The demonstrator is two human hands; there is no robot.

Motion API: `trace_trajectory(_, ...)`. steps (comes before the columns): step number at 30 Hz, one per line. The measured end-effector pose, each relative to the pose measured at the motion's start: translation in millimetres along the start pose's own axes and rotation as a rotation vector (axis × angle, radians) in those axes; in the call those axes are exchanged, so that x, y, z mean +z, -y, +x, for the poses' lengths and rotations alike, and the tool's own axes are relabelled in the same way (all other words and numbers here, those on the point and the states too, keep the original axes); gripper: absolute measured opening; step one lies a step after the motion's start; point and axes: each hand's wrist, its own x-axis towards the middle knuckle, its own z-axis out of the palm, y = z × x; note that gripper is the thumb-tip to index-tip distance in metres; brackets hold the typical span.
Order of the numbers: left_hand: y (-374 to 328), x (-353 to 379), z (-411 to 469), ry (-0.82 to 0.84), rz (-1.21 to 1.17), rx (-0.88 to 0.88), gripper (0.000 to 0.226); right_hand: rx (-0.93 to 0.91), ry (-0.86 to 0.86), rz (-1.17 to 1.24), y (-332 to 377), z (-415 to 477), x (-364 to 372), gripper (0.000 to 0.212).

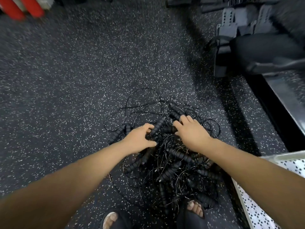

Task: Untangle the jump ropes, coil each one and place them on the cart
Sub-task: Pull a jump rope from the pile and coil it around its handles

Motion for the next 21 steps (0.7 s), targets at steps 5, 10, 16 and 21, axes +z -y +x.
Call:
trace_trajectory(5,-44.8,-42.0,-37.2,-0.123,-0.068,0.069,0.079,0.013,-0.225,0.142,18.0,-47.8,-102.8,0.036)
trace_trajectory(10,-91.4,-72.9,-87.1,-0.310,-0.213,0.106,0.014,0.011,-0.460,0.335,39.4,-99.2,-194.4,0.033)
trace_trajectory(16,-128.6,-93.6,-155.7,-0.370,-0.369,0.112,0.011,0.010,-0.618,0.601,60.5,-158.0,-291.9,0.027)
trace_trajectory(21,-139.9,-101.9,-191.4,-0.355,-0.443,0.134,0.013,0.030,-0.759,0.795,80.1,-180.6,-359.0,0.018)
